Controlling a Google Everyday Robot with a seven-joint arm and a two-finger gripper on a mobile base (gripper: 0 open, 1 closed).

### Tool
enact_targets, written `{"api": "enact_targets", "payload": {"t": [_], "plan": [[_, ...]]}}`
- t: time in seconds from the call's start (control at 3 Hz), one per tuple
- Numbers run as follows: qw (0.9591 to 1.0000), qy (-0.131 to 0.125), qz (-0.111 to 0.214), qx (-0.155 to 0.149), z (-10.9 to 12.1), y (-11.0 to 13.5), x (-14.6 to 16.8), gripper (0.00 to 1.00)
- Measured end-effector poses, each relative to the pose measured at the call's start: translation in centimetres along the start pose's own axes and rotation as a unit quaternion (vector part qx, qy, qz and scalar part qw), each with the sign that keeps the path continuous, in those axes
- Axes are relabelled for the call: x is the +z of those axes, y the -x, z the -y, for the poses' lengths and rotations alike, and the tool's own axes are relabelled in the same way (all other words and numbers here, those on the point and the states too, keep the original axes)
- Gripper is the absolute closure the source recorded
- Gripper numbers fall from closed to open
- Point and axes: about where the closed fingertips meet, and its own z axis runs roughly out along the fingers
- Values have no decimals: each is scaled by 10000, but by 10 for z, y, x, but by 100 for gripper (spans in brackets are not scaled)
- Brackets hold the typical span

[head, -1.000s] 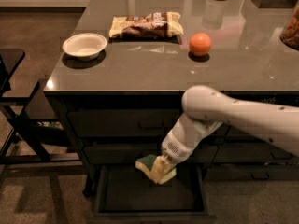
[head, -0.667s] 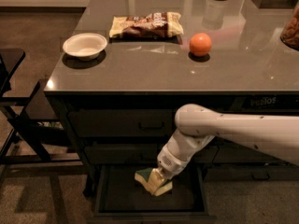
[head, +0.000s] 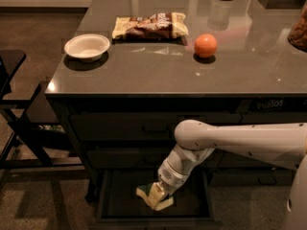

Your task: Place sponge into bottom drawer

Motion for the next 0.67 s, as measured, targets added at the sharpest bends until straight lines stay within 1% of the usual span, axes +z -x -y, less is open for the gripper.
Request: {"api": "enact_targets", "payload": {"t": [0.33,0.67], "plan": [[9977,511,306,322,16,3,39,100],[9885,1023,571,956,49,7,96,100]]}}
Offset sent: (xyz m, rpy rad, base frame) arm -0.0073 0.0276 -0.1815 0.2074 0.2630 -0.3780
